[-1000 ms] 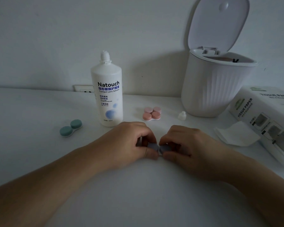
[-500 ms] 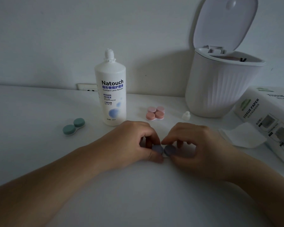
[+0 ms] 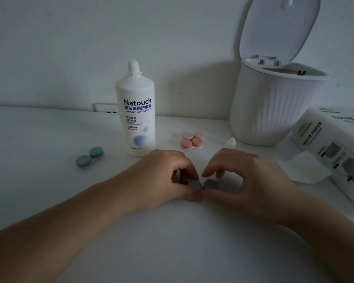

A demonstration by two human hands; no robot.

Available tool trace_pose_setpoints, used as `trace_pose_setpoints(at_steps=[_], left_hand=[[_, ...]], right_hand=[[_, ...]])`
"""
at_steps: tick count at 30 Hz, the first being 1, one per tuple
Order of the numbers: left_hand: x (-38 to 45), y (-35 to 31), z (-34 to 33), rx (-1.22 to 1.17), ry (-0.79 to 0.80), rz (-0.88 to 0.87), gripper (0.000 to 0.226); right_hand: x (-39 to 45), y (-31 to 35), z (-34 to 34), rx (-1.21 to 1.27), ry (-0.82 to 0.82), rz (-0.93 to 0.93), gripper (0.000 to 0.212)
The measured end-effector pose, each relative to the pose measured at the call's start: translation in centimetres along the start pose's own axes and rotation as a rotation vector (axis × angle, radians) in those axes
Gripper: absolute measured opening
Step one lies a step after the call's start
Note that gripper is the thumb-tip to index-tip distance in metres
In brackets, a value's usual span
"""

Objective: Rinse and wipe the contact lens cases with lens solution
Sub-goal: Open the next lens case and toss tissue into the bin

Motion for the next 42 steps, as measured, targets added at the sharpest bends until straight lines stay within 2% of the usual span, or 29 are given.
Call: trace_pose_setpoints(at_steps=[4,8,13,15,20,27,33,37,42], left_hand=[[0.1,0.0,-0.1,-0.006,0.002,-0.002,0.037],[0.0,0.0,-0.1,-0.013,-0.007,0.0,0.037],[0.0,-0.1,0.0,0.01,-0.006,0.005,0.029],[0.0,-0.1,0.0,0.009,-0.002,0.007,0.029],[-0.1,-0.2,0.0,0.003,-0.018,-0.001,0.029],[0.0,-0.2,0.1,0.024,-0.003,0.001,0.029],[-0.1,-0.1,0.1,0.014,0.005,0.005,0.03],[0.0,-0.2,0.1,0.003,0.015,-0.003,0.033],[0.0,-0.2,0.1,0.0,0.015,0.001,0.027]], right_hand=[[0.1,0.1,-0.1,-0.031,0.007,-0.005,0.007],[-0.3,0.3,0.3,-0.003,0.036,-0.011,0.02],[0.0,0.1,-0.1,-0.064,0.014,-0.074,0.02],[0.0,0.0,0.1,-0.087,0.027,-0.06,0.013],[-0.2,0.1,0.3,-0.016,0.097,-0.036,0.034],[0.1,-0.2,-0.3,-0.052,0.059,-0.038,0.016],[0.0,-0.3,0.0,0.008,0.024,-0.004,0.015],[-0.1,-0.7,0.4,0.138,-0.057,-0.074,0.026],[0.3,-1.8,0.4,0.138,-0.174,-0.244,0.014]])
Point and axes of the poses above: each hand's wrist, its own x-axis towards the middle knuckle, its own z-axis out of the back of the hand, y = z × x, the point moved 1 cm from there along x, towards the middle knuckle, and after that the axes turned 1 degree about -x, right-handed, at the moved point
